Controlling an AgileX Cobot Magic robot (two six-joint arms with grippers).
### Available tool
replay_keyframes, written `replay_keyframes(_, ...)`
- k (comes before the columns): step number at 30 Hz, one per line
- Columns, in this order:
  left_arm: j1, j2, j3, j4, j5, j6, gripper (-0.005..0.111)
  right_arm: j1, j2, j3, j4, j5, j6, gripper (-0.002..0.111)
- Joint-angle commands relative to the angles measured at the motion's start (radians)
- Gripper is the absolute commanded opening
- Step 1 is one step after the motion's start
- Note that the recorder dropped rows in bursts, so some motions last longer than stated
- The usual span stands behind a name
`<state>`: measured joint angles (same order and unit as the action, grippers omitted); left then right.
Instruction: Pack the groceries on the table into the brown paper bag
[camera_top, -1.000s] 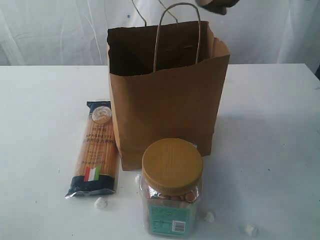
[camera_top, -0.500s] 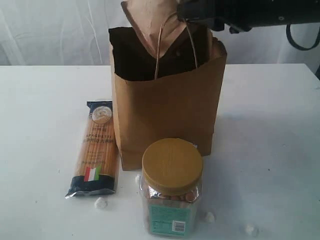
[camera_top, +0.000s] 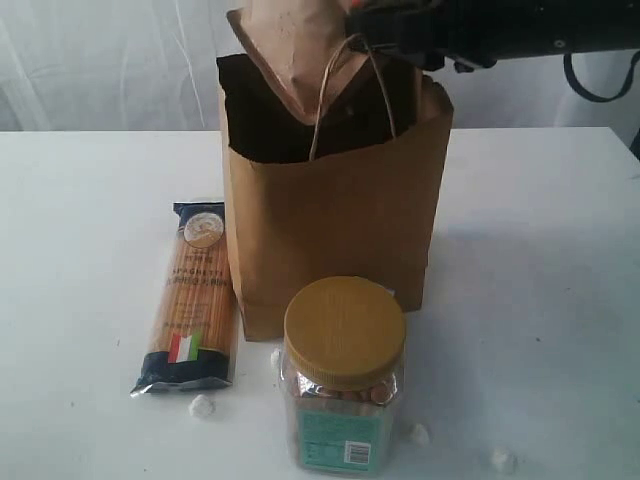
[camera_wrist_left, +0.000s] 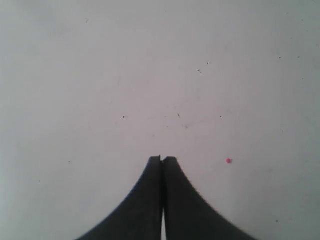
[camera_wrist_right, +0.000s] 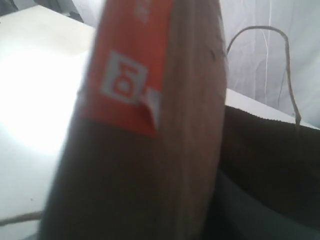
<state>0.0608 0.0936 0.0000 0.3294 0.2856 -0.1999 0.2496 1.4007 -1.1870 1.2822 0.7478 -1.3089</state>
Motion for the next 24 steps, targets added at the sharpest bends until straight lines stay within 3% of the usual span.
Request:
replay_keyframes(1,-0.016,0.001,0.000,-0.007,-0.003,-0.001,0.000,-0.001,-0.008,-0.012,-0.054,-0.001,-0.011,0.005)
replay_keyframes(6,-0.016,0.001,0.000,-0.007,-0.003,-0.001,0.000,-0.001,-0.028,-0.012,-0.057,-0.014,0.004,0.011)
replay_keyframes(10,-0.016,0.001,0.000,-0.007,-0.003,-0.001,0.000,-0.001,-0.043,-0.012,-0.118,-0.128,0.013,0.030)
replay_keyframes(13,-0.016,0.001,0.000,-0.007,-0.003,-0.001,0.000,-0.001,-0.034,-0.009,-0.127,-0.118,0.066,0.041)
replay_keyframes(18,-0.016,0.001,0.000,-0.007,-0.003,-0.001,0.000,-0.001,-0.015,-0.009,-0.221,-0.054,0.110,0.044)
replay_keyframes(24,-0.016,0.001,0.000,-0.007,-0.003,-0.001,0.000,-0.001,-0.015,-0.009,-0.225,-0.132,0.140,0.044)
